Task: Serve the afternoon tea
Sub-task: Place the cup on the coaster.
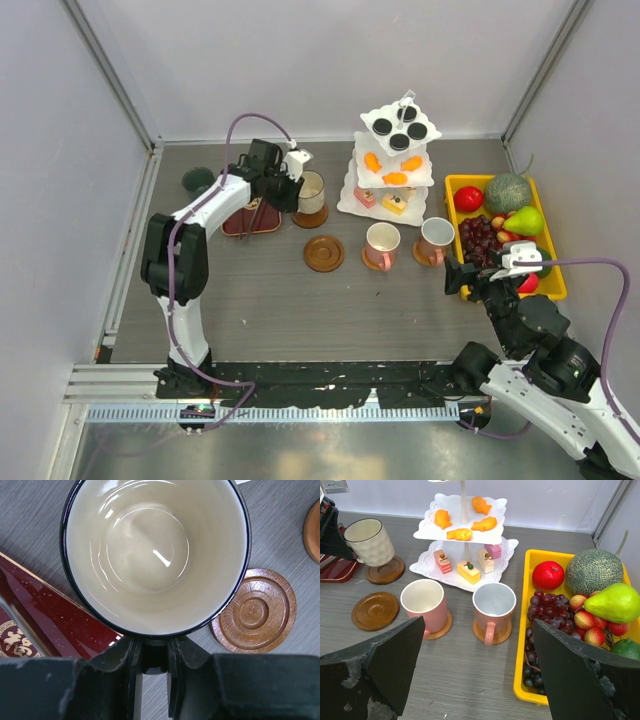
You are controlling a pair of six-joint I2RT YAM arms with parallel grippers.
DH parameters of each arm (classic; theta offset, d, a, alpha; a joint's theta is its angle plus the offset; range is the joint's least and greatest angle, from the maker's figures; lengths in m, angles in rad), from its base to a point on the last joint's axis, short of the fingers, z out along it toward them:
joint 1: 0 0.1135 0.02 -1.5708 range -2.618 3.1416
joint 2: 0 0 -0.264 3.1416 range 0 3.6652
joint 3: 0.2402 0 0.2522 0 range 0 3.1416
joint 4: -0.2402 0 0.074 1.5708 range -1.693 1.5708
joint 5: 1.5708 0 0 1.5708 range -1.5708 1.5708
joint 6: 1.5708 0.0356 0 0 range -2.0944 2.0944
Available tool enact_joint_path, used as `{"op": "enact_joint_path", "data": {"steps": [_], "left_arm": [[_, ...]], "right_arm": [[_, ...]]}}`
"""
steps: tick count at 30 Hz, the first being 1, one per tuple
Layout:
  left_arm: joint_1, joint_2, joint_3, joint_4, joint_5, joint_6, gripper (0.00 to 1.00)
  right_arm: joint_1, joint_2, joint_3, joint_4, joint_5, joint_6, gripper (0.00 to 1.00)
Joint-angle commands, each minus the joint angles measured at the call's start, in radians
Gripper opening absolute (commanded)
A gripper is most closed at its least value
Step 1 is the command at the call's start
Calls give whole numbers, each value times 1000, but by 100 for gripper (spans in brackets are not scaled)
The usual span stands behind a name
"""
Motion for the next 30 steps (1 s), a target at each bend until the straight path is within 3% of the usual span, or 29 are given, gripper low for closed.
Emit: {"op": "enact_joint_path", "data": {"steps": [1, 14, 17, 20, 24, 30], "left_arm": [[-5, -7, 45, 82, 19, 9, 0], [-9, 62, 43, 79, -43, -51, 0], [-11, 63, 31, 84, -44, -54, 3], [-12, 63, 22, 85, -40, -54, 14], [-15, 59, 8, 90, -33, -53, 21], [-25, 60, -1, 90, -30, -40, 24]], "right_arm": [[-2, 35, 7, 46, 13, -13, 96], [-2, 24, 4, 46, 29, -17, 96], [-2, 27, 2, 46, 29, -21, 96], [-2, 26, 2, 46, 29, -21, 96], [-2, 20, 2, 48, 29, -23, 96], [0, 18, 2, 46, 26, -23, 96]]}}
